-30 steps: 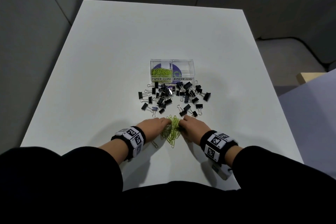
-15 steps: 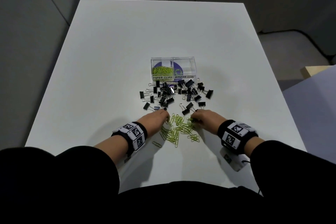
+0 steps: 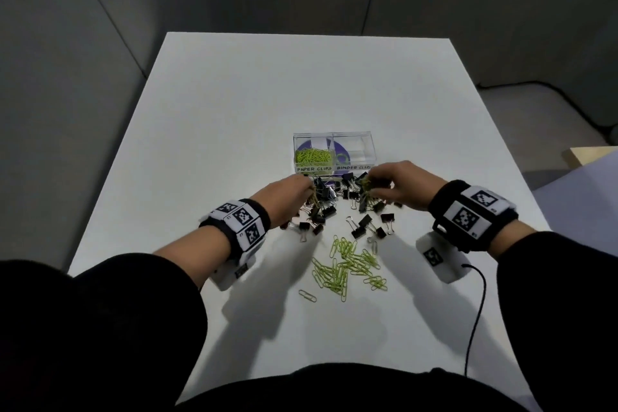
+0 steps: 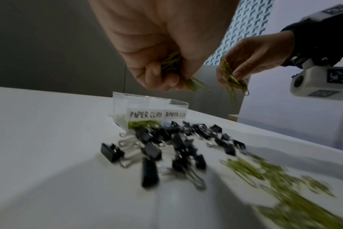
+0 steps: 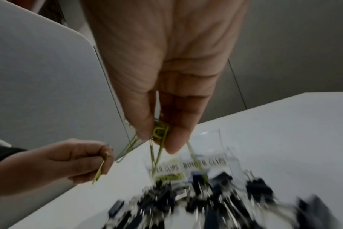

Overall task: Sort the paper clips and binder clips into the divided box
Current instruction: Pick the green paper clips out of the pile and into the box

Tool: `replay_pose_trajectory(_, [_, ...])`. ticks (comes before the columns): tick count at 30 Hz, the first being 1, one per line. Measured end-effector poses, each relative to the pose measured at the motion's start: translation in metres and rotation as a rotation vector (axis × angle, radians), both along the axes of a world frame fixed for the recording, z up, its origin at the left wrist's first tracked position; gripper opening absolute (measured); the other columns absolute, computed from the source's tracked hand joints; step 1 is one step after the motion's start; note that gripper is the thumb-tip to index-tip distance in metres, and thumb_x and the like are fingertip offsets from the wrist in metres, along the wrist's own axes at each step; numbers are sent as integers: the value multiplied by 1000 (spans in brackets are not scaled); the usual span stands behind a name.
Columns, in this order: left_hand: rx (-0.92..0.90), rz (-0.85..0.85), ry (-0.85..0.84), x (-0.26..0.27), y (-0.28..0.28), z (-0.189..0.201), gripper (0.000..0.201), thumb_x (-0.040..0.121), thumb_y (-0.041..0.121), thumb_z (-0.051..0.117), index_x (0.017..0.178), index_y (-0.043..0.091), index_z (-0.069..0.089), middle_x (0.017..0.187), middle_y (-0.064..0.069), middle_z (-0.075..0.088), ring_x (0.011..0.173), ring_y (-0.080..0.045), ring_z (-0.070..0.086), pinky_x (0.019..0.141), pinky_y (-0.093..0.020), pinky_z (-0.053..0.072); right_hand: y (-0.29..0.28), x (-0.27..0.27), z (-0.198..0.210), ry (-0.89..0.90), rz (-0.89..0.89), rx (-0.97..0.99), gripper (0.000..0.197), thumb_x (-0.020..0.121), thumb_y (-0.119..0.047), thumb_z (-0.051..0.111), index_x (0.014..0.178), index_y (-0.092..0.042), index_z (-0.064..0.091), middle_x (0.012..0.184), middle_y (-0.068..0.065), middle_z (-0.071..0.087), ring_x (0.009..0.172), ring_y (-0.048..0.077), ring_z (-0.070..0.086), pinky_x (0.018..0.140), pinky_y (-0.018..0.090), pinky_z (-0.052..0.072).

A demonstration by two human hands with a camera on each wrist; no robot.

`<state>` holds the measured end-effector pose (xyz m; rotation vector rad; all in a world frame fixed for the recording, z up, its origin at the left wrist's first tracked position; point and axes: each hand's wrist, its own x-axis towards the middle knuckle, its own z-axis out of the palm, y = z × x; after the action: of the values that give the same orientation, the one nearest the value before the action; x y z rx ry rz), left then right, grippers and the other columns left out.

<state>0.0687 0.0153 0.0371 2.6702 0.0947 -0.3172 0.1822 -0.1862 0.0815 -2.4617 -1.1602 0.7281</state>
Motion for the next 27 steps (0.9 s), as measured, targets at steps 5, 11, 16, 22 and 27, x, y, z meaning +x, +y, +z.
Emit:
replay_pose_trajectory(5, [40,68,-56,36,25,11,29,101,19,31,103,1,53,101,-14,54,87,-28,52,74,-32,37,50,29,-2,-90,-112,85,21,91,-13,55,108,-4,63,106,12,67,81,16,55,72,21,39])
replay_pose_trajectory(11, [67,241,-80,64,48,-1,32,101,19,28,107,0,53,109,-18,55,96,-34,56,76,-35,39,109,40,-32,-147,-194,120,25,93,-12,52,116,-5,58,111,15,63,98,28,61,87,31,49])
replay_pose_trajectory(16, [71,336,-106,83,56,-3,31,101,18,29,111,0,52,112,-19,54,98,-35,55,79,-37,41,131,44,-51,-115,-149,54,30,91,-13,55,121,-6,57,116,16,63,105,30,60,94,37,48])
replay_pose_trajectory(22, [17,250,-87,103,52,-3,29,99,16,34,115,3,55,117,-16,55,104,-32,55,85,-36,43,117,50,-47,-79,-182,147,27,92,-11,52,118,-6,59,114,13,66,102,26,61,92,34,49])
replay_pose_trajectory(27, [33,58,44,113,40,-11,28,97,12,39,117,6,57,121,-15,54,110,-31,53,94,-36,41,80,39,-34,-72,-132,147,20,92,-14,51,103,-6,65,102,11,69,92,24,63,87,37,52])
